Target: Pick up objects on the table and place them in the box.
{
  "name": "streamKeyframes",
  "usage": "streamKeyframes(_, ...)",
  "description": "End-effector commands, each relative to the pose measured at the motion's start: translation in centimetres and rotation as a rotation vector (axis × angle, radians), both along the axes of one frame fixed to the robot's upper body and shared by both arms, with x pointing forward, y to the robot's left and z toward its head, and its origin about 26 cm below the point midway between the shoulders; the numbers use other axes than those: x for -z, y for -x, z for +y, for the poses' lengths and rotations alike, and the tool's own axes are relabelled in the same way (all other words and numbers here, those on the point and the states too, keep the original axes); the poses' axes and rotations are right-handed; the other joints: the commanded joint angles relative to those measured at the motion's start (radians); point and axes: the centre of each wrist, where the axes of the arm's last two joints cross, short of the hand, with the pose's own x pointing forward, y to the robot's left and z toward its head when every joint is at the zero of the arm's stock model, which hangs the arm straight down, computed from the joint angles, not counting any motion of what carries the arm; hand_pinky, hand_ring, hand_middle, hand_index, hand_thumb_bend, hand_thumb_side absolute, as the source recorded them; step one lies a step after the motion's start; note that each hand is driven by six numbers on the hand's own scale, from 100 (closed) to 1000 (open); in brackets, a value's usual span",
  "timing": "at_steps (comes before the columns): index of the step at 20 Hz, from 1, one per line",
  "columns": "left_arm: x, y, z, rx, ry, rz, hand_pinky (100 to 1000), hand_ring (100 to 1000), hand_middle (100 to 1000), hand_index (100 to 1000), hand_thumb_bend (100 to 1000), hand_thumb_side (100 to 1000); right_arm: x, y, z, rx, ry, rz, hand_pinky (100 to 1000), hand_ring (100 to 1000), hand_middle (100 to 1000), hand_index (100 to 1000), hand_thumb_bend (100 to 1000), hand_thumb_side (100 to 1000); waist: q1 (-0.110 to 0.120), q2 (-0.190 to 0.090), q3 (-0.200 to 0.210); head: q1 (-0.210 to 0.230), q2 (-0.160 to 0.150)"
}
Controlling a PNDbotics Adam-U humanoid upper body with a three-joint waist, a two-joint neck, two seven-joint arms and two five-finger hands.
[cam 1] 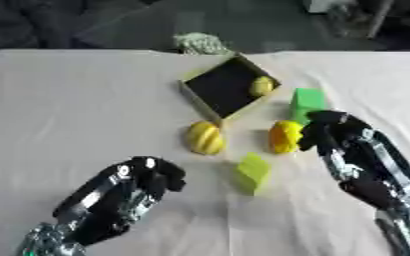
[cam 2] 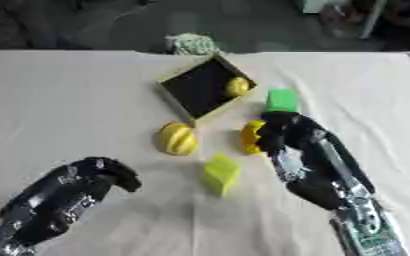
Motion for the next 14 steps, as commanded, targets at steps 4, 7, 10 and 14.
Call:
streamKeyframes(4,-0.56,0.22,0.05,0.002,-0.005,-0.030,724,710,550,739,100,687,-0.81,0.18,0.02,-0.012,0.015,-0.032,565,589,595,786,100,445,-0.001,-0.010,0.000,0.000,-0.004)
streamKeyframes(7,-0.56,0.22,0.06,0.001,-0.005,-0.031,724,710,550,739,100,686,-0.81,0.18,0.03,-0.014,0.017,-0.034,565,589,594,785,100,446,0.000,-0.010,0.000,0.000,-0.004)
streamKeyframes(10,-0.57,0.21,0.06,0.001,-0.004,-0.031,724,710,550,739,100,685,-0.81,0.18,0.04,-0.017,0.022,-0.035,566,589,594,784,100,445,0.000,-0.010,0.000,0.000,-0.005)
streamKeyframes(14,-0.59,0.20,0.08,0.000,-0.004,-0.032,724,711,550,739,100,684,-0.81,0.18,0.03,-0.022,0.027,-0.036,566,590,595,785,100,444,0.000,-0.011,0.000,-0.001,-0.005)
